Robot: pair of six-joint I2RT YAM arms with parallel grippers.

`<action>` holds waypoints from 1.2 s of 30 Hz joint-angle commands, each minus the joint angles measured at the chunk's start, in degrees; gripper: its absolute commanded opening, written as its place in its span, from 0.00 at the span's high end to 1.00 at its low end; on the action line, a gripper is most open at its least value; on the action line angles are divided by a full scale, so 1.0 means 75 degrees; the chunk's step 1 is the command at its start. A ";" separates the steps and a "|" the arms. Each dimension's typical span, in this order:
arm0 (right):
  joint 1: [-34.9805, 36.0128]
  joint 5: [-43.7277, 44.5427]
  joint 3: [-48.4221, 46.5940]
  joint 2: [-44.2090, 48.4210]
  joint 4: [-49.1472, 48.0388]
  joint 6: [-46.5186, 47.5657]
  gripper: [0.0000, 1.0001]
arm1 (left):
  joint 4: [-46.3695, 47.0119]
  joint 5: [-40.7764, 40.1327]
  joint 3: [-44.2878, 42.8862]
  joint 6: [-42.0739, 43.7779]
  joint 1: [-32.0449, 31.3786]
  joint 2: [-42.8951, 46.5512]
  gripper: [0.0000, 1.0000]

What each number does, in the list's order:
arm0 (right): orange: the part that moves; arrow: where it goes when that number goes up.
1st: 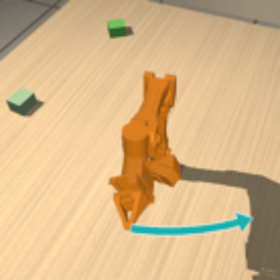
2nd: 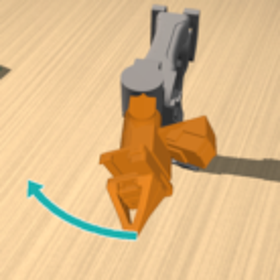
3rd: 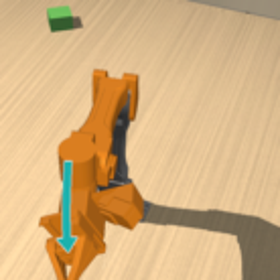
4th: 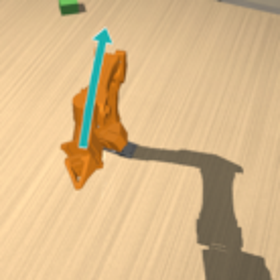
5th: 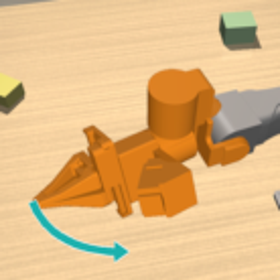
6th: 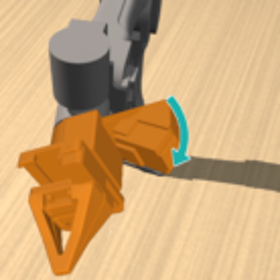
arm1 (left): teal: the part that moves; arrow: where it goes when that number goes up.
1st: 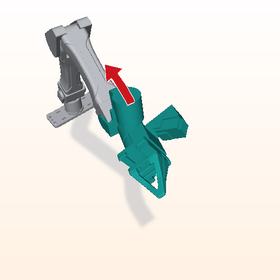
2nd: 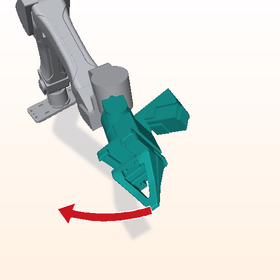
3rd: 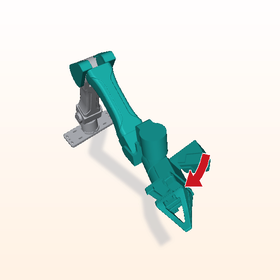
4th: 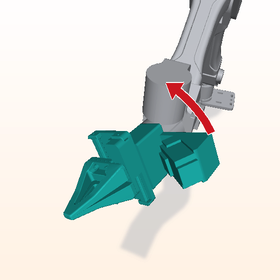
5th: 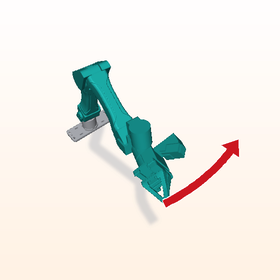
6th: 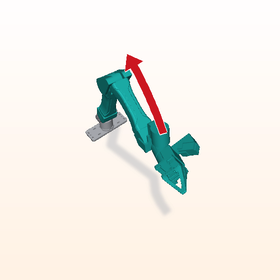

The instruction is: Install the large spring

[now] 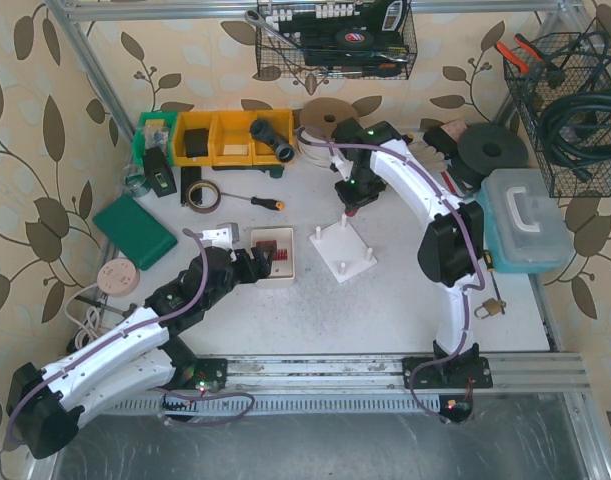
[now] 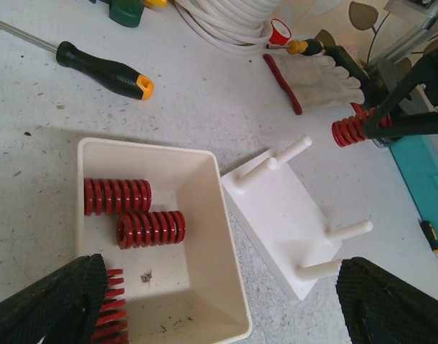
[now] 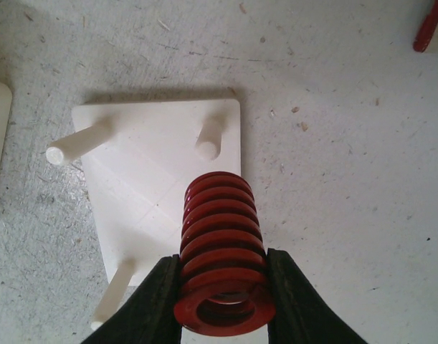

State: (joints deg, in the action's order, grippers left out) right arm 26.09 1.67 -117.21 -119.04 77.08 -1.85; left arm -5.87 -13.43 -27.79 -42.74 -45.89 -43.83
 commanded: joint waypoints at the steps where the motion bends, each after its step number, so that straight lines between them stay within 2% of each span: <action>1: -0.0001 -0.0223 -0.0238 -0.0266 0.0272 0.0150 1.00 | 0.0279 -0.0172 0.0013 -0.0040 -0.0104 0.0114 0.10; 20: -0.0011 -0.0185 -0.0877 -0.0948 0.0316 0.0223 1.00 | 0.0285 -0.0280 -0.0013 -0.0110 -0.0107 -0.0027 0.10; 36: -0.0005 -0.0356 -0.0650 -0.1155 0.0186 0.0199 1.00 | 0.0232 -0.0354 -0.0047 -0.0146 -0.0104 -0.0073 0.10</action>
State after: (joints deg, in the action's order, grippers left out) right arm 26.09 -0.05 -121.95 -126.21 78.24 -0.78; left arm -5.89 -14.94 -27.79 -43.40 -45.89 -44.29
